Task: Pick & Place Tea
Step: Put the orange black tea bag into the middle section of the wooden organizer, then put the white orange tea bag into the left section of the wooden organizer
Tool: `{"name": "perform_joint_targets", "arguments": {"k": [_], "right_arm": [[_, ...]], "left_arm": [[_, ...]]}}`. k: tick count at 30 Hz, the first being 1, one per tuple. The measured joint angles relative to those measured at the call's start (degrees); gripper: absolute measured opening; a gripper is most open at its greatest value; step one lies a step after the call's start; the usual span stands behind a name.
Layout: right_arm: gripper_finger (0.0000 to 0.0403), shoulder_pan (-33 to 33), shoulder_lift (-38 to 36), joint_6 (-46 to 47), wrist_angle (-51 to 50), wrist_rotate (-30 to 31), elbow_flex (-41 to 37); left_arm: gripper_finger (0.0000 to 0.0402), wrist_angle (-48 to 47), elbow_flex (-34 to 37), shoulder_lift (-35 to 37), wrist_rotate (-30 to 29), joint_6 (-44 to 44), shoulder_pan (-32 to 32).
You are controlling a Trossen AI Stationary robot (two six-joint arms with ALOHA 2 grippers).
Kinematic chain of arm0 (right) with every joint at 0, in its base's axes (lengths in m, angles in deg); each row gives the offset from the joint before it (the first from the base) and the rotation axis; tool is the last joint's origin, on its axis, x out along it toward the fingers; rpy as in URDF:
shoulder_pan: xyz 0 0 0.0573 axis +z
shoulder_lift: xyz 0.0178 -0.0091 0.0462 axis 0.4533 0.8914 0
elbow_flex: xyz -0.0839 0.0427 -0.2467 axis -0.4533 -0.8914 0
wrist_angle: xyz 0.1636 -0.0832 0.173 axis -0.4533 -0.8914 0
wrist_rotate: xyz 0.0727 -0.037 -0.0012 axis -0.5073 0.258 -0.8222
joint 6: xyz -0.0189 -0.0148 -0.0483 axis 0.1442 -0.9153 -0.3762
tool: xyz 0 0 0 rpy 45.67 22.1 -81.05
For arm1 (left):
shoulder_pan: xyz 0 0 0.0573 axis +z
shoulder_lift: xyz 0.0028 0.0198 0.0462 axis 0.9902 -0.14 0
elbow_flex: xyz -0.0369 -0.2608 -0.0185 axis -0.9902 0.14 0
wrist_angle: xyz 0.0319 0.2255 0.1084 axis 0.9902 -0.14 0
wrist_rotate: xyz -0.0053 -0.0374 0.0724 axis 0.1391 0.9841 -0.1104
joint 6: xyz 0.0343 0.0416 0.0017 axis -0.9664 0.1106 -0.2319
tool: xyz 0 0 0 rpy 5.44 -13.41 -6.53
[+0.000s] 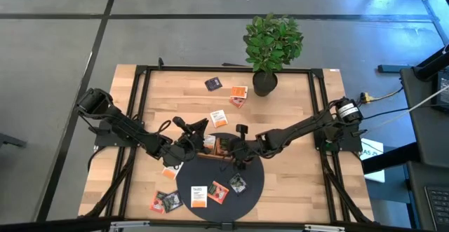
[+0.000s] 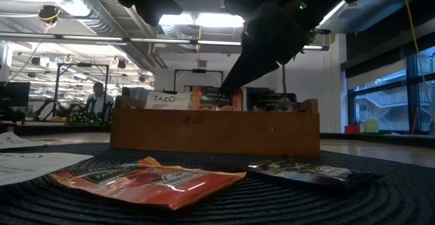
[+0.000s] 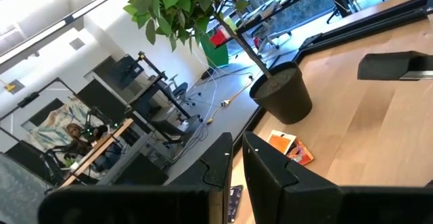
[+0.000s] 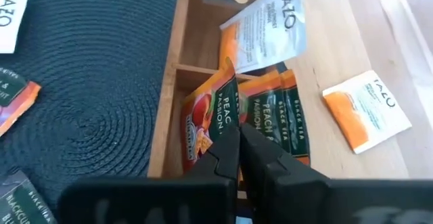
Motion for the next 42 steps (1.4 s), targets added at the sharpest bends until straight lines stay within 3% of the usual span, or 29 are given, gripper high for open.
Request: {"name": "perform_joint_targets", "arguments": {"k": [6, 14, 22, 27, 34, 37, 42], "right_arm": [[0.0034, 0.00, 0.00, -1.86, 0.02, -0.07, 0.00], [0.0114, -0.09, -2.36, 0.14, -2.17, 1.91, -0.11], [0.0138, 3.06, -12.45, 2.41, -18.94, 6.34, -0.71], [0.0139, 3.87, -20.14, 9.69, -26.11, 11.13, -7.13], [0.0139, 3.22, -31.00, 8.32, -20.00, 13.89, -18.27], [0.0139, 2.52, -32.53, 1.61, -11.19, 17.13, -22.38], [0.0139, 1.14, -31.74, -16.05, 1.44, 17.01, -28.15]], "left_arm": [[0.0033, 0.00, 0.00, 0.00, 0.00, 0.00, 0.01], [0.0033, 0.02, 0.00, 0.00, 0.00, 0.00, 0.01], [0.0033, 0.00, 0.00, 0.00, 0.02, 1.64, -0.01], [0.0033, 0.02, 0.02, 0.00, 0.00, 4.23, 0.00], [0.0033, 0.26, 0.02, 0.00, 1.24, 4.49, 2.36], [0.0033, -0.39, 0.02, 0.00, 4.50, 6.07, 4.01], [0.0033, -4.64, 0.07, 0.00, 9.92, 9.81, 6.63]]}}
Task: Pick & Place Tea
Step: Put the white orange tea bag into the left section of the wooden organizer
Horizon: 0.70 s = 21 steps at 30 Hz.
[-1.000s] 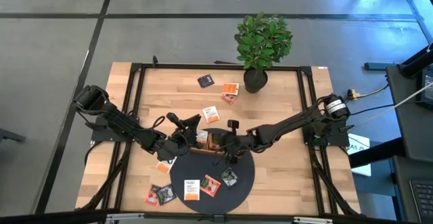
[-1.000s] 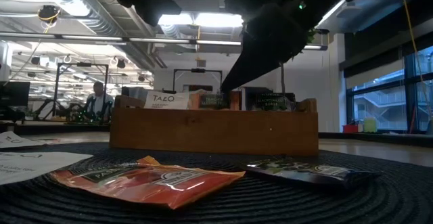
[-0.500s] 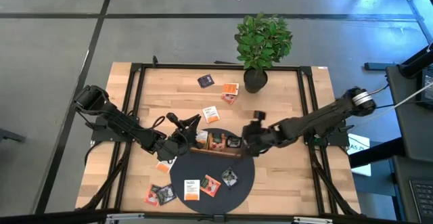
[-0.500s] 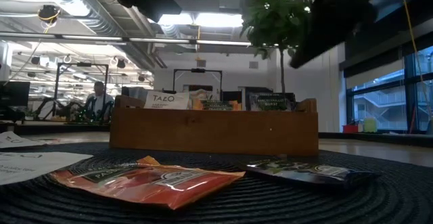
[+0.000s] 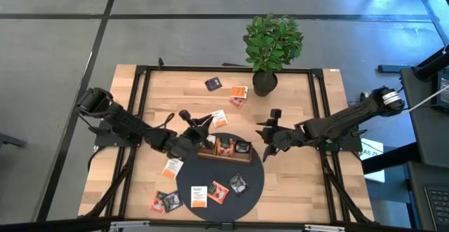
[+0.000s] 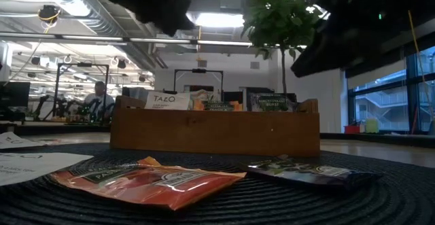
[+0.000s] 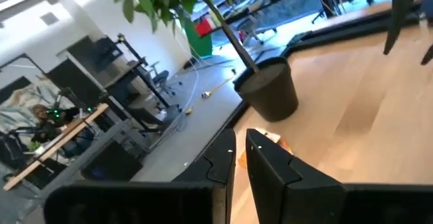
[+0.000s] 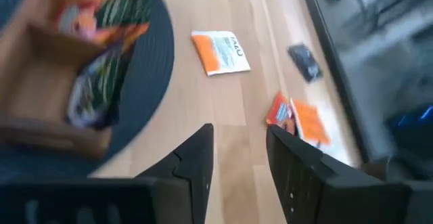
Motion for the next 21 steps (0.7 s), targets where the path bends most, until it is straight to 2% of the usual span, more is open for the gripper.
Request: {"name": "perform_joint_targets", "arguments": {"k": [2, 6, 11, 13, 21], "right_arm": [[0.0139, -1.50, 0.26, -2.90, 2.49, -0.11, -1.47], [0.0137, -7.07, 0.64, -0.22, 1.65, -2.53, -1.12], [0.0124, -15.58, 0.62, -4.39, 1.67, -12.61, 1.82], [0.0120, -18.63, 0.62, -7.26, 1.66, -14.54, 2.75], [0.0114, -27.82, 6.52, -18.17, 1.02, -15.75, 6.93]], "left_arm": [[0.0033, -2.62, 0.00, 0.00, 1.22, 1.58, 0.88], [0.0033, -6.08, 0.00, 0.00, 2.15, 4.60, 2.29], [0.0033, -6.55, 0.00, 0.00, 2.56, 5.19, 3.04], [0.0033, -6.55, 0.00, 0.00, 2.56, 5.18, 3.00], [0.0033, -7.35, 0.00, 0.00, 2.56, 5.22, 2.93]]}}
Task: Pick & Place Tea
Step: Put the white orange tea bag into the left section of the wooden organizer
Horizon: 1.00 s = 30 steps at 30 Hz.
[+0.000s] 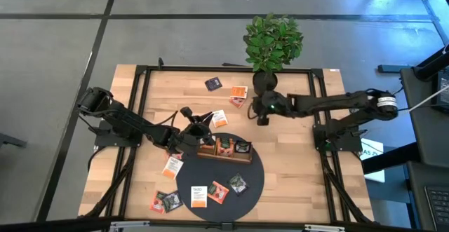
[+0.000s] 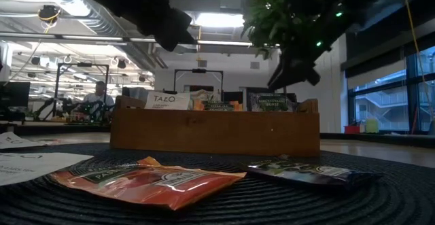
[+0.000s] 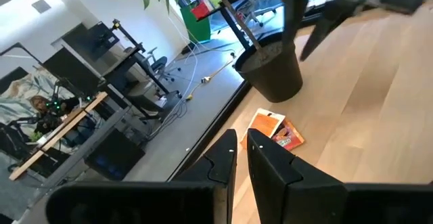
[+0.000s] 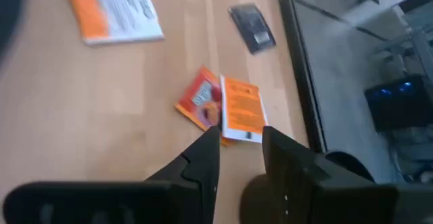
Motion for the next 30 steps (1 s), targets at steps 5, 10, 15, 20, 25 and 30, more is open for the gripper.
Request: {"name": "perform_joint_targets", "arguments": {"k": [5, 10, 15, 20, 25, 30], "right_arm": [[0.0113, -3.89, 6.63, -4.64, -2.87, -5.58, 5.12], [0.0113, -8.56, 12.36, -5.95, -5.79, -12.00, 10.66], [0.0113, -12.14, 16.59, -6.10, -7.37, -11.53, 14.02], [0.0115, -13.82, 18.72, -8.27, -7.26, -10.65, 14.25], [0.0150, -14.99, 19.80, -7.01, -6.85, -15.25, 14.29], [0.0198, -15.05, 19.93, -10.22, -6.39, -17.20, 14.29]], "left_arm": [[0.0033, -0.87, 0.00, 0.00, -0.02, 0.76, 0.00], [0.0033, -1.41, 0.00, 0.00, -0.02, 0.84, 0.00], [0.0033, -1.78, 0.00, 0.00, -0.02, 0.84, 0.00], [0.0033, -1.87, 0.00, 0.00, -0.04, 0.84, 0.00], [0.0033, -2.77, 0.00, 0.00, -0.04, 1.29, 0.00], [0.0033, -3.32, 0.00, 0.00, -0.04, 1.89, 0.11]]}}
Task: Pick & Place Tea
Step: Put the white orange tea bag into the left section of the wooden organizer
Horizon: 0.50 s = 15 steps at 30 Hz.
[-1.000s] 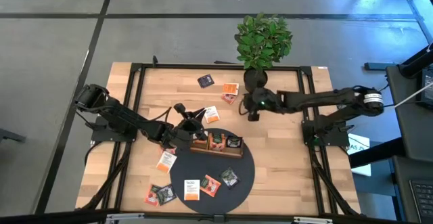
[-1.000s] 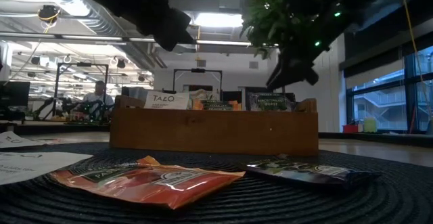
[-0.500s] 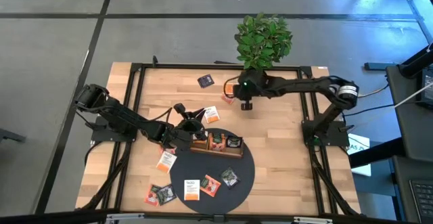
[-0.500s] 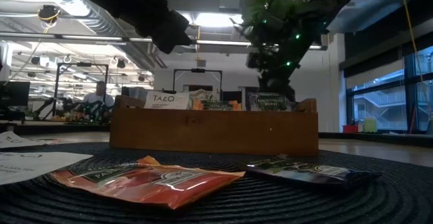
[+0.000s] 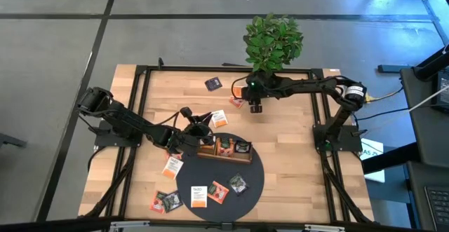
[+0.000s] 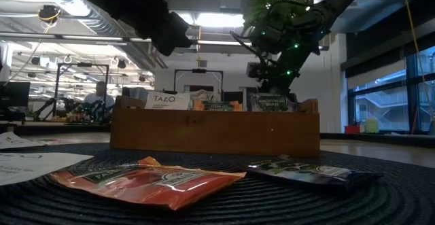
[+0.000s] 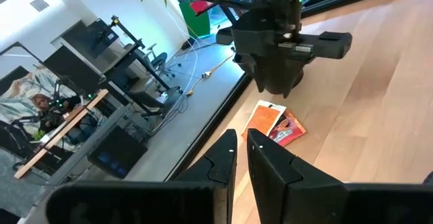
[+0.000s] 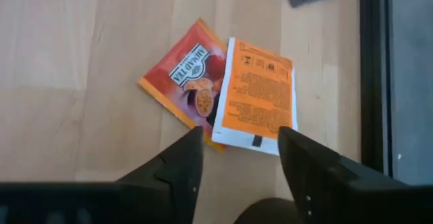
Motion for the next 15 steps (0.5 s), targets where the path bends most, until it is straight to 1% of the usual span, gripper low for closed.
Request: {"name": "perform_joint_targets", "arguments": {"k": [3, 5, 7, 15], "right_arm": [[0.0213, 0.00, 0.47, -3.08, 1.16, 0.39, 0.00], [0.0217, 0.02, 0.94, -3.47, 2.42, 1.25, -0.02], [0.0217, -0.02, 1.80, -4.16, 3.96, 1.30, 0.08], [0.0207, -0.09, 6.63, -5.86, 4.59, 1.04, -0.06]], "left_arm": [[0.0033, -0.08, 0.00, 0.00, -0.02, 0.00, 0.00], [0.0033, -0.08, 0.00, 0.00, 0.00, 0.00, 0.00], [0.0033, -0.09, 0.00, 0.00, 0.05, 0.00, 0.00], [0.0033, -0.17, -0.07, 0.02, 1.31, 0.03, 0.38]]}}
